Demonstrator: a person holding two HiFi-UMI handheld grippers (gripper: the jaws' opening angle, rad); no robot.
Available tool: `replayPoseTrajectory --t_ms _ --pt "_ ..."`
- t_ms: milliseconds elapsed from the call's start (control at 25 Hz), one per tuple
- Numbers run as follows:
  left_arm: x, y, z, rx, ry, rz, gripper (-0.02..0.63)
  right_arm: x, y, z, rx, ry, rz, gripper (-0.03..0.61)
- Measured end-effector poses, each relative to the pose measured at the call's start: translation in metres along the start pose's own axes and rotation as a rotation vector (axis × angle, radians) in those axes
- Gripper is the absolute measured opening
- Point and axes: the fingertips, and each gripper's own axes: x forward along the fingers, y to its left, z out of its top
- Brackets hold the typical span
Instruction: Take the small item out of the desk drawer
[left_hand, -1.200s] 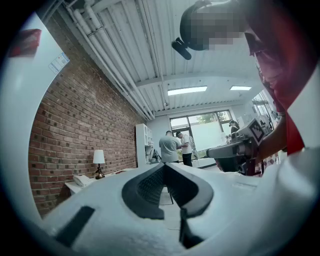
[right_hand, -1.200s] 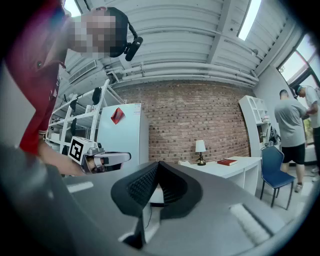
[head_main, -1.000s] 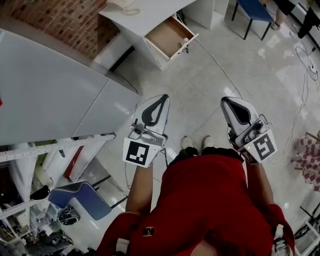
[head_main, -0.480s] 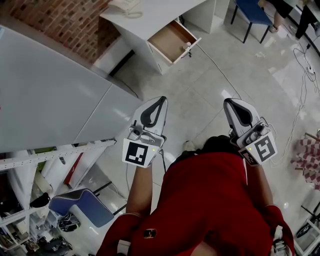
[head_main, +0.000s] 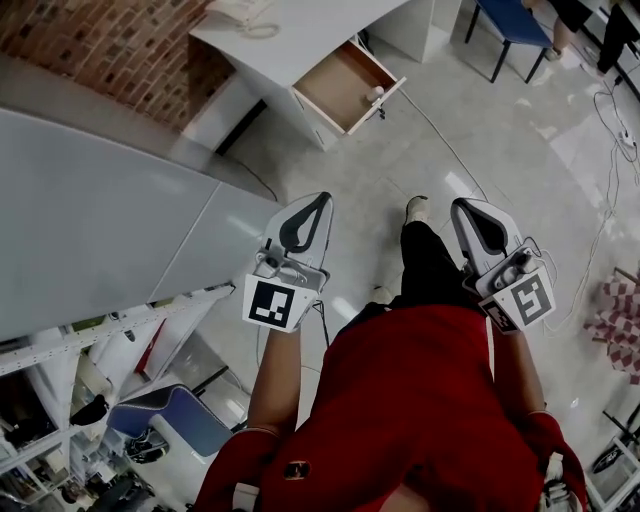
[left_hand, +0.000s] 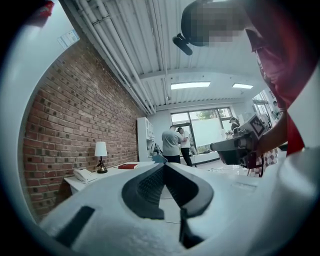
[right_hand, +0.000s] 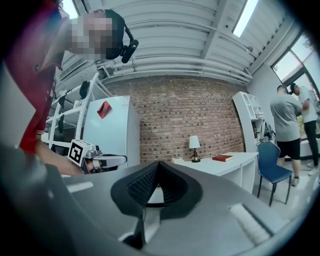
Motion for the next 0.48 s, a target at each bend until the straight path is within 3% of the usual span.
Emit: replayPoseTrajectory --t_ms 480 --pt "0.179 0.085 -0.073 0.039 0.161 -0.037 0.005 0.107 -0.186 -0.021 0.015 0.038 -0.002 0.012"
